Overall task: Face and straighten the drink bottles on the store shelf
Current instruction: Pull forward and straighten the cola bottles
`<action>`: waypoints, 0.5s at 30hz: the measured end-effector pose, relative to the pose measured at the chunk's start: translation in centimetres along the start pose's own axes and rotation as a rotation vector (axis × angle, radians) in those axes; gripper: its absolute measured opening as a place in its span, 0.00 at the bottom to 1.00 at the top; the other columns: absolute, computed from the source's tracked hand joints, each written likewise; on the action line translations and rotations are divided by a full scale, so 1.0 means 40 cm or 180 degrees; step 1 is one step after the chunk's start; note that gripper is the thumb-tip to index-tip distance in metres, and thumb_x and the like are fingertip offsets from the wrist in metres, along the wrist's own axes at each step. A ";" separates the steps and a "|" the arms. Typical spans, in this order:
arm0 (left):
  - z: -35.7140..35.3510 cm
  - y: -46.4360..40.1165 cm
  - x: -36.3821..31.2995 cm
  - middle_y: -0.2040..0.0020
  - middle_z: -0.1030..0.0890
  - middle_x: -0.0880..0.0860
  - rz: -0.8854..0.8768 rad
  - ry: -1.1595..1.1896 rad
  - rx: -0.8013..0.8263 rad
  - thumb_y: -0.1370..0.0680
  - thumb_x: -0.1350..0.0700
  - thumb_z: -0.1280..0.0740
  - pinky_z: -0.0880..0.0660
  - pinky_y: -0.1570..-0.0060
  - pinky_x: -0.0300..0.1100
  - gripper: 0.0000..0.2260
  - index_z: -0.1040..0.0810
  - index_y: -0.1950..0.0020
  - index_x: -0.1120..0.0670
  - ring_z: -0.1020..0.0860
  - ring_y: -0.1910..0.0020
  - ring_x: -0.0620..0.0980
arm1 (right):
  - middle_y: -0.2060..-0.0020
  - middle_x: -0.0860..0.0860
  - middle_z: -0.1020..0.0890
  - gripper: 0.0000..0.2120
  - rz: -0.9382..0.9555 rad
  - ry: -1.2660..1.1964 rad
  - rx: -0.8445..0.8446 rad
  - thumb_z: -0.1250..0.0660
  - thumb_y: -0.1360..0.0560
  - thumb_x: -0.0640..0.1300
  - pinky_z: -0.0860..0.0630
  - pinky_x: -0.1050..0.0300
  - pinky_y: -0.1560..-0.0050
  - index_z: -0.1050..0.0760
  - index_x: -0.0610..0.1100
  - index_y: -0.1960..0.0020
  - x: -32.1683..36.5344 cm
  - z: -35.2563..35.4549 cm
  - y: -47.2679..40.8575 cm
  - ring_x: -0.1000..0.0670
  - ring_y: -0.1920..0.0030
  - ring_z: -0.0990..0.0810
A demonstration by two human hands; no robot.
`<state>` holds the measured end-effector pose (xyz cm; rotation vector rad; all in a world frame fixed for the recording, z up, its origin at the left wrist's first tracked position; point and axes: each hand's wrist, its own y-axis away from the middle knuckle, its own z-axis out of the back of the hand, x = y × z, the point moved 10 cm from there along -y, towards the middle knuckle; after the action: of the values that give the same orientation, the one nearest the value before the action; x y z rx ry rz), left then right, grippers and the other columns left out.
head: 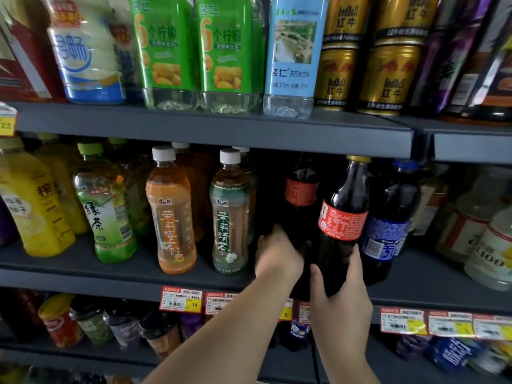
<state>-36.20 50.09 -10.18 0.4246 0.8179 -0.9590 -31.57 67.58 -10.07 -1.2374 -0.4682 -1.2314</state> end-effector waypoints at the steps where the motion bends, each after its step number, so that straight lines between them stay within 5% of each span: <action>1: 0.001 -0.002 0.000 0.37 0.27 0.57 0.0019 -0.0022 -0.0033 0.27 0.43 0.30 0.26 0.41 0.53 0.26 0.32 0.32 0.49 0.27 0.37 0.59 | 0.31 0.57 0.26 0.38 0.0001 0.0008 -0.0009 0.32 0.25 0.54 0.25 0.51 0.39 0.50 0.61 0.22 0.000 0.000 0.000 0.50 0.35 0.24; 15: 0.020 0.020 0.009 0.36 0.25 0.52 -0.0362 0.0061 -0.0166 0.30 0.40 0.29 0.28 0.40 0.51 0.31 0.32 0.32 0.51 0.31 0.34 0.54 | 0.32 0.57 0.26 0.37 -0.0057 -0.0004 0.0038 0.33 0.24 0.55 0.25 0.47 0.39 0.50 0.61 0.22 0.006 0.000 0.002 0.51 0.35 0.25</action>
<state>-35.07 49.81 -9.97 0.3455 0.8901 -1.0380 -31.42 67.45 -9.90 -1.2262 -0.4880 -1.2415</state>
